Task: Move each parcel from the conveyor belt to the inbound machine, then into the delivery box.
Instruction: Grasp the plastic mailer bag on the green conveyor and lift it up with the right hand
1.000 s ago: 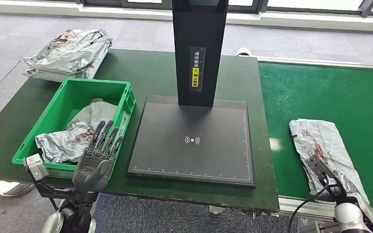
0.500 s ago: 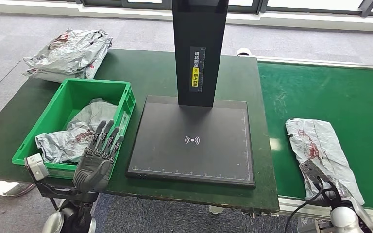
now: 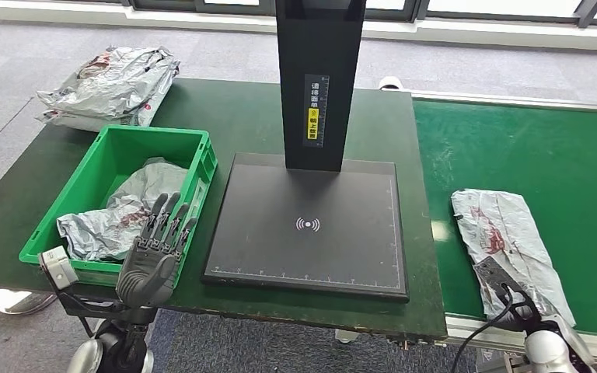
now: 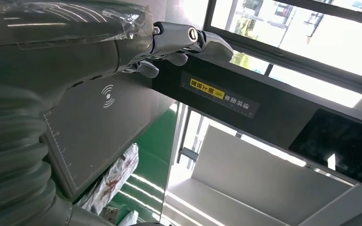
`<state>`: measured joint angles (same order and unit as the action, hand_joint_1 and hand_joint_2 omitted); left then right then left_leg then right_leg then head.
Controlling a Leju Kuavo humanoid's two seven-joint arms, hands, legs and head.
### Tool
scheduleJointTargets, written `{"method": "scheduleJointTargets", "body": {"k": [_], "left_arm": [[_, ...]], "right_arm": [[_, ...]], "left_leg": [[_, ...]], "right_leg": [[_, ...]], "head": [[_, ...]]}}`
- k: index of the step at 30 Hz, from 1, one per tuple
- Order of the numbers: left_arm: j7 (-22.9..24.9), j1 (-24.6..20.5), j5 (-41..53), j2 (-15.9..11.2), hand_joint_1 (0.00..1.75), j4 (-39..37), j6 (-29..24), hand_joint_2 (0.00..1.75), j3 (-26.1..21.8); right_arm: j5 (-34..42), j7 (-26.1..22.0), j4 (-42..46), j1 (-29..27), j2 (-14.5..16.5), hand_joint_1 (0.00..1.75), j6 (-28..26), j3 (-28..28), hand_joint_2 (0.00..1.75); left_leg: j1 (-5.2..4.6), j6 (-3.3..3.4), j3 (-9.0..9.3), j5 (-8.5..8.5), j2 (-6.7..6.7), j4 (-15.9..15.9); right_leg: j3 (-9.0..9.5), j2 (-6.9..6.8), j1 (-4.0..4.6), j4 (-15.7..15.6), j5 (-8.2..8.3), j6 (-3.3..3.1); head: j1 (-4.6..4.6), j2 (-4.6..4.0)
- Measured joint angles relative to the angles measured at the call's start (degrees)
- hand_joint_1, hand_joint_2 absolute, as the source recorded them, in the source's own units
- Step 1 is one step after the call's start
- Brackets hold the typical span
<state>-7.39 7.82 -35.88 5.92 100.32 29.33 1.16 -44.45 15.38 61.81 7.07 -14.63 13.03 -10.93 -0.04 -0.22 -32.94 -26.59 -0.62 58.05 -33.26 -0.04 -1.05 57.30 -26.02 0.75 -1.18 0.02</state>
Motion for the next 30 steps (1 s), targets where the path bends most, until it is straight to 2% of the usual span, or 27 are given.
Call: {"method": "scheduleJointTargets", "body": {"k": [17,20,22,26,30], "left_arm": [[0.6,0.1,0.0,0.0,0.00,-0.1,-0.9,1.75,0.0],[0.7,0.1,-0.1,0.0,0.00,-0.2,-1.3,1.75,0.0],[0.4,0.1,-0.3,-0.1,0.00,-0.2,-1.7,1.75,0.0],[-0.6,0.2,-0.5,-0.1,0.00,-0.3,-1.9,1.75,-0.1],[-1.3,0.5,-0.1,0.0,0.00,-0.1,-2.5,1.75,-0.2]], "right_arm": [[-1.0,-0.1,1.0,-0.2,1.0,1.75,-0.1,-0.1,1.75],[0.7,-1.7,1.3,-0.3,1.3,1.75,0.4,-0.8,1.75],[5.1,-5.2,1.8,-0.4,1.7,1.75,2.1,-1.4,1.75],[21.2,-13.8,3.6,0.0,3.6,1.75,6.5,-3.6,1.75],[36.9,-16.7,7.7,1.0,5.9,1.75,6.7,-6.4,1.75]], "left_leg": [[0.00,0.00,0.00,0.00,0.00,0.0],[0.00,0.00,-0.01,0.00,0.00,0.0],[0.00,0.00,-0.02,0.00,0.00,0.0],[0.00,0.00,-0.03,0.00,0.04,0.0],[0.01,0.02,-0.04,0.03,0.00,0.0]], "right_leg": [[-0.01,0.00,0.00,0.0,0.00,0.00],[-0.01,0.00,0.00,0.0,0.00,0.00],[-0.01,0.01,0.00,0.0,0.00,0.00],[-0.02,0.01,0.00,0.0,0.00,0.00],[-0.01,-0.04,0.01,0.0,0.00,0.00]], "head": [[0.00,0.00],[0.00,0.00],[0.00,-0.01],[0.00,-0.01],[0.01,-0.01]]}}
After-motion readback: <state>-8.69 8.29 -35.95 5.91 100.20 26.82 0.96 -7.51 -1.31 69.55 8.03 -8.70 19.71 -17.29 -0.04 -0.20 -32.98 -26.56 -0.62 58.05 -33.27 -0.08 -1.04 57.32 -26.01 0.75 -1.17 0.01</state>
